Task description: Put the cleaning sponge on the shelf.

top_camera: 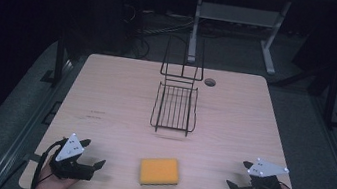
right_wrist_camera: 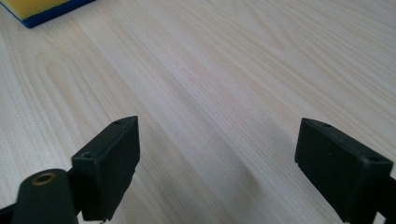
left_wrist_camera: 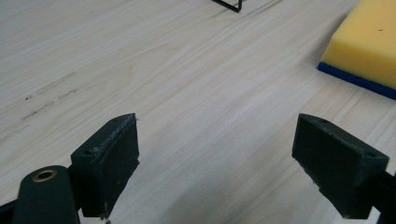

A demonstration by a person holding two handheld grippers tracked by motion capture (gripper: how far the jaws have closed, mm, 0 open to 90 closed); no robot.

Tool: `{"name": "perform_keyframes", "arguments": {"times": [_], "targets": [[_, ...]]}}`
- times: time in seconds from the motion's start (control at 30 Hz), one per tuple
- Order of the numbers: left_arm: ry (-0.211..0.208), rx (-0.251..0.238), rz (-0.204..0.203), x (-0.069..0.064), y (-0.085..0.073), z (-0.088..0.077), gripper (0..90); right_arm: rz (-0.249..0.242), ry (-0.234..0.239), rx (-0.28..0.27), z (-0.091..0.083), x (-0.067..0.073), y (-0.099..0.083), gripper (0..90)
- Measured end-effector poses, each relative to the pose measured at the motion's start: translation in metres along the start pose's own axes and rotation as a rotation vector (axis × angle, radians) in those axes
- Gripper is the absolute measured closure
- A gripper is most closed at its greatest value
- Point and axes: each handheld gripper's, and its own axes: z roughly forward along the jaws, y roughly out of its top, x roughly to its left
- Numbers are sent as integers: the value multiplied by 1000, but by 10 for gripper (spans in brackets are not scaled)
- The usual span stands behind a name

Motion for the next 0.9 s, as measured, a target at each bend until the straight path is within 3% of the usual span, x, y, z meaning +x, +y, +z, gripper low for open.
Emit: {"name": "perform_keyframes", "arguments": {"times": [0.6,0.9], "targets": [[-34,-12,24,-5,4,2,140,-10,2,0,1,2,1,138],[-60,-9,57,-12,11,3,136,-18,2,1,0,4,2,138]]}}
